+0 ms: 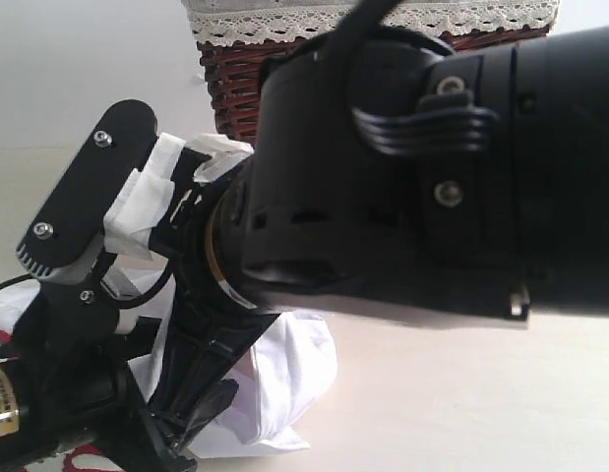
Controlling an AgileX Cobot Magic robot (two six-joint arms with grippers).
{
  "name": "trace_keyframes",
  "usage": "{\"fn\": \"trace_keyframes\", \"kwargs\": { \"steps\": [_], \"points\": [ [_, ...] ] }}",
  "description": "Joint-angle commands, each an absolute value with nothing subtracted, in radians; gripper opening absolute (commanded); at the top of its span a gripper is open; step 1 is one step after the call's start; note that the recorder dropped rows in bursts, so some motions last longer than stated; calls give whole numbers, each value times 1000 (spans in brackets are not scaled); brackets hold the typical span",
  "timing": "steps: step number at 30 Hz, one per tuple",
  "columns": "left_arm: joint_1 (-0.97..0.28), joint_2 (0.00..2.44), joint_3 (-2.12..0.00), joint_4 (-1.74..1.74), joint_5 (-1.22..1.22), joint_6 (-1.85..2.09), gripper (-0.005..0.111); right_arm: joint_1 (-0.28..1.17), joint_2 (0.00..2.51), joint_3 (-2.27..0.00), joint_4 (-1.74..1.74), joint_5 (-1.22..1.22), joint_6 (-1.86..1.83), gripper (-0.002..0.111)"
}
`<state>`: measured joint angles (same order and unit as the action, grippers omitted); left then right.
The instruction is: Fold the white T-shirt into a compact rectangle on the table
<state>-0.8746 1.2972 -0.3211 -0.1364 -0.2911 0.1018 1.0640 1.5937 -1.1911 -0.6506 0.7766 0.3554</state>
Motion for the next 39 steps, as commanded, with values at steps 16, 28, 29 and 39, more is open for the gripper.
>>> {"fn": "trace_keyframes", "kwargs": {
  "steps": [16, 28, 29, 39],
  "points": [
    [-783, 1253, -295, -734, -201, 714, 0, 1063, 1495, -1196, -668, 961, 304, 0],
    [-478, 719, -549, -917, 230, 920, 0, 1063, 1430, -1299, -761, 915, 335, 0],
    [-447, 711, -593, -838, 300, 870, 0, 1063, 1430, -1322, -759, 915, 335, 0],
    [-313, 726, -896, 279, 805, 137, 0, 1063, 1432, -1414, -706, 918, 273, 0]
  ]
}}
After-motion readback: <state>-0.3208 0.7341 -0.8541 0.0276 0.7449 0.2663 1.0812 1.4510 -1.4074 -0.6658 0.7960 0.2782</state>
